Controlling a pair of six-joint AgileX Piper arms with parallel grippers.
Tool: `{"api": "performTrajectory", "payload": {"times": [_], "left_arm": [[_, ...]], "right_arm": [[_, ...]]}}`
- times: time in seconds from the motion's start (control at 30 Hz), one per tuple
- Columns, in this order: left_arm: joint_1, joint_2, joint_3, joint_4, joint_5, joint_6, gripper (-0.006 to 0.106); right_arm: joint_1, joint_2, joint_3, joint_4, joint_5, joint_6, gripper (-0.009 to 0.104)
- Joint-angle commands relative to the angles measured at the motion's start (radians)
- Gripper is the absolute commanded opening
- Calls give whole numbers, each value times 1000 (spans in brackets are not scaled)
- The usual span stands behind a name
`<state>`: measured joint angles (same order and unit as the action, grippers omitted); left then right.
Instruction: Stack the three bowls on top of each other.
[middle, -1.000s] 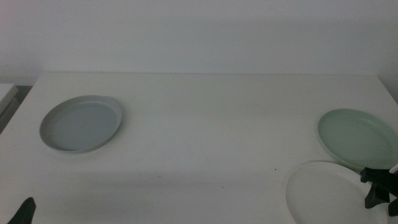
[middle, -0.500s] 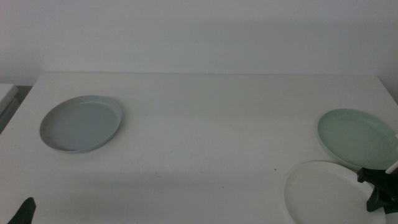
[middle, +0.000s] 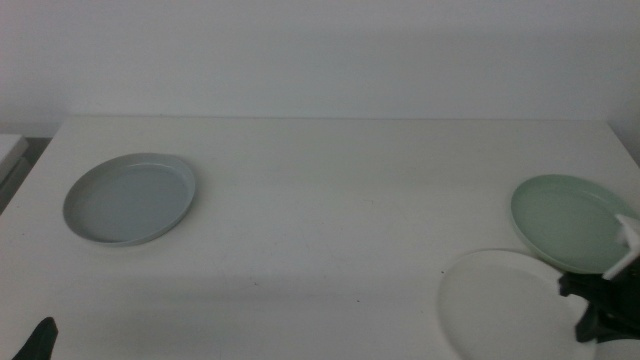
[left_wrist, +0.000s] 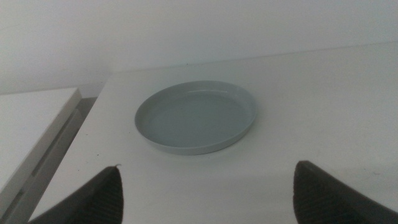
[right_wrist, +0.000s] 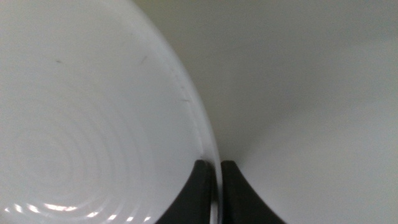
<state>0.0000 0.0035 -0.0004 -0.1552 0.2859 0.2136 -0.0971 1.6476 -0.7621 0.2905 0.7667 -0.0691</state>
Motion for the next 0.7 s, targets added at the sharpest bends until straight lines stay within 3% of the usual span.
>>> {"api": "performTrajectory", "payload": {"times": [0.0, 0.3, 0.67], "left_arm": [[0, -4, 0, 0, -13, -3, 94], [0, -4, 0, 0, -13, -3, 94], [0, -4, 0, 0, -13, -3, 94]], "right_arm": [[51, -41, 0, -18, 31, 9, -3], [239, -65, -238, 19, 113, 102, -3], [368, 238, -679, 35, 185, 102, -3]]}}
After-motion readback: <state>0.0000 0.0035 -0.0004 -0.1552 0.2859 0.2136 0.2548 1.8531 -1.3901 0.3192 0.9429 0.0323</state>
